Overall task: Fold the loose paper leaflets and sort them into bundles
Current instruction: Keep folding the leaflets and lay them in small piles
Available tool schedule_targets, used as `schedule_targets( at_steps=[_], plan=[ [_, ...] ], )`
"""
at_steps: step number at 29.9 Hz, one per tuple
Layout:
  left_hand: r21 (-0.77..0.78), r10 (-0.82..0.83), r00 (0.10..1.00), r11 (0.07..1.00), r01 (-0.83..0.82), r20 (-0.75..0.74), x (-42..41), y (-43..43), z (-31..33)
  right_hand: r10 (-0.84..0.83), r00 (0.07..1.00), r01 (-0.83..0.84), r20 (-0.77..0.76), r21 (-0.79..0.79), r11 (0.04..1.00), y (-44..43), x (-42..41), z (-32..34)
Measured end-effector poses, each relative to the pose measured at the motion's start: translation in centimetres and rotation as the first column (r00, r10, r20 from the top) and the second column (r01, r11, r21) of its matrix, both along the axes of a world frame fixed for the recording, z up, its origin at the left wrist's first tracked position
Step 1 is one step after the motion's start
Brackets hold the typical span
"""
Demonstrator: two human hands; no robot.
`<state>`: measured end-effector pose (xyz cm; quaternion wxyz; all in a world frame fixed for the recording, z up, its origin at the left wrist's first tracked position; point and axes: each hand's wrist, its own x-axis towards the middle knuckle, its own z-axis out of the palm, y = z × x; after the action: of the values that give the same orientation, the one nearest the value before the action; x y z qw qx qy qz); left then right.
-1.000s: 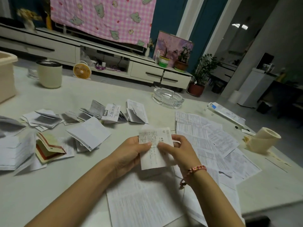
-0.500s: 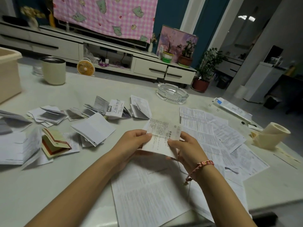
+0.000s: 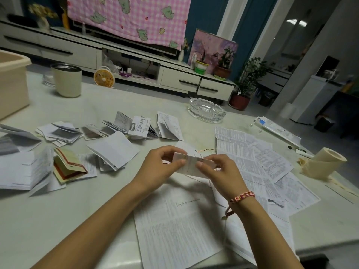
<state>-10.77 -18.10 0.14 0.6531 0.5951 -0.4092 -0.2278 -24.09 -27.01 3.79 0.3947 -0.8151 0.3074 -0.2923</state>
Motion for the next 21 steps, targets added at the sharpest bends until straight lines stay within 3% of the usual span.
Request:
schedule_targets(
  at_steps=[2,4,7,11,16,21],
  plan=[
    [0.044,0.044,0.999,0.998,-0.045,0.011,0.2,-0.1,-0.1,-0.005,0.997,-0.010,0.081,0.184,0.983,-0.1,0.1,0.2],
    [0.048,-0.039,0.984,0.998,0.048,-0.171,0.3,0.0,0.1,-0.012,0.987,-0.056,0.160,0.414,0.909,-0.1,0.4,0.2],
    [0.005,-0.261,0.863,0.956,0.292,-0.433,-0.1,0.4,0.6,-0.075,0.977,-0.041,0.199,0.523,0.851,0.1,0.7,0.3],
    [0.021,-0.176,0.870,0.978,0.209,-0.461,-0.1,0.4,0.8,-0.102,0.976,-0.024,0.195,0.556,0.831,0.0,1.0,0.7],
    [-0.010,-0.123,0.843,0.990,0.139,-0.524,0.3,0.5,1.0,-0.081,0.983,-0.008,0.165,0.477,0.879,0.5,1.6,0.6],
    [0.093,-0.063,0.898,0.989,0.114,-0.435,0.1,0.4,0.5,-0.130,0.976,0.040,0.172,0.447,0.894,0.9,2.7,0.4]
  ],
)
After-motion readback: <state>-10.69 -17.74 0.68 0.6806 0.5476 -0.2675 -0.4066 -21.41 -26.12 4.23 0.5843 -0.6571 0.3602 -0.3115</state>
